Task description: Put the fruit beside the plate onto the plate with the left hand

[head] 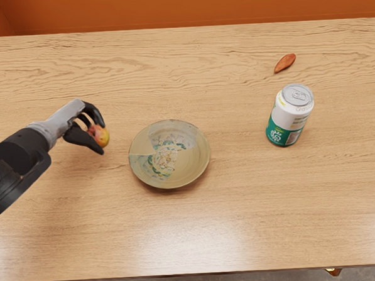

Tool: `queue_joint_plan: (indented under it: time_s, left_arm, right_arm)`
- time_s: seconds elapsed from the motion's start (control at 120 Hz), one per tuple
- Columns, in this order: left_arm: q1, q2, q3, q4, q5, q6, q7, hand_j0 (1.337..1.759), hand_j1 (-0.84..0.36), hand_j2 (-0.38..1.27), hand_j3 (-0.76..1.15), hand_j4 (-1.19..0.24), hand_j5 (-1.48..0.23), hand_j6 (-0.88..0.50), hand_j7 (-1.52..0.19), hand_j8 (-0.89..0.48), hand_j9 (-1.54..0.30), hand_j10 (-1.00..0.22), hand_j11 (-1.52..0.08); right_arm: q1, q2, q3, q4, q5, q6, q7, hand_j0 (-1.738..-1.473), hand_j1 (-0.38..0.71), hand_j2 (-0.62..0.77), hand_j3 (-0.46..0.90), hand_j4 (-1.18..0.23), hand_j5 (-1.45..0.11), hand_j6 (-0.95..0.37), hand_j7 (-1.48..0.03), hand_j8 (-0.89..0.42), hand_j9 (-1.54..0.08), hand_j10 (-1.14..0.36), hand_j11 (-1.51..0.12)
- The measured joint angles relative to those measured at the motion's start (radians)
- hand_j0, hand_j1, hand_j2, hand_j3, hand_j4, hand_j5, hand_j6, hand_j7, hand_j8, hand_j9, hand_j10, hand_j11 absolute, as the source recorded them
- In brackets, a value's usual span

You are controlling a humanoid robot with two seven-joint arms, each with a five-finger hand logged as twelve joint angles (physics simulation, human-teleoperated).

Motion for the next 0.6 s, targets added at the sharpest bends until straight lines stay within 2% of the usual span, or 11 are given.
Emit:
queue_joint_plan:
  time_s: [0.05,0.117,0.383,0.433,0.6]
  left_arm:
    - [-0.004,-0.009,-0.003,-0.002,0.0,-0.006,0.0,1.652,-0.3,0.58,0.0,-0.77,-1.18,-0.45,-1.16,-0.49,-1.14,-0.85,-1.14]
    - [-0.009,-0.028,-0.008,-0.003,-0.002,-0.015,0.0,1.653,-0.34,0.72,0.0,-0.79,-1.18,-0.46,-1.16,-0.51,-1.14,-0.85,-1.14]
    - [-0.031,-0.108,-0.039,-0.005,-0.007,-0.062,0.0,1.654,-0.36,0.75,0.0,-0.82,-1.19,-0.46,-1.16,-0.5,-1.14,-0.86,-1.14]
    - [-0.034,-0.13,-0.041,-0.005,-0.007,-0.068,0.0,1.655,-0.38,0.83,0.0,-0.83,-1.19,-0.46,-1.16,-0.5,-1.14,-0.86,-1.14]
    - [-0.033,-0.2,-0.045,-0.005,-0.011,-0.083,0.0,1.654,-0.36,0.74,0.0,-0.83,-1.2,-0.45,-1.17,-0.5,-1.14,-0.86,-1.14]
  right_arm:
    - [0.001,0.0,0.0,0.0,0.0,0.0,0.0,-1.658,-0.35,0.0,0.0,0.0,0.0,0.0,0.0,0.0,0.0,0.0,0.0]
    - [0.002,0.0,0.0,0.0,0.0,0.0,0.0,-1.658,-0.35,0.0,0.0,0.0,0.0,0.0,0.0,0.0,0.0,0.0,0.0]
    - [0.006,0.0,0.0,0.0,0.0,0.0,0.0,-1.658,-0.35,0.0,0.0,0.0,0.0,0.0,0.0,0.0,0.0,0.0,0.0]
    - [0.006,0.0,0.0,0.0,0.0,0.0,0.0,-1.658,-0.35,0.0,0.0,0.0,0.0,0.0,0.0,0.0,0.0,0.0,0.0]
    - [0.007,0.0,-0.001,0.001,0.0,0.0,0.0,-1.658,-0.35,0.0,0.0,0.0,0.0,0.0,0.0,0.0,0.0,0.0,0.0]
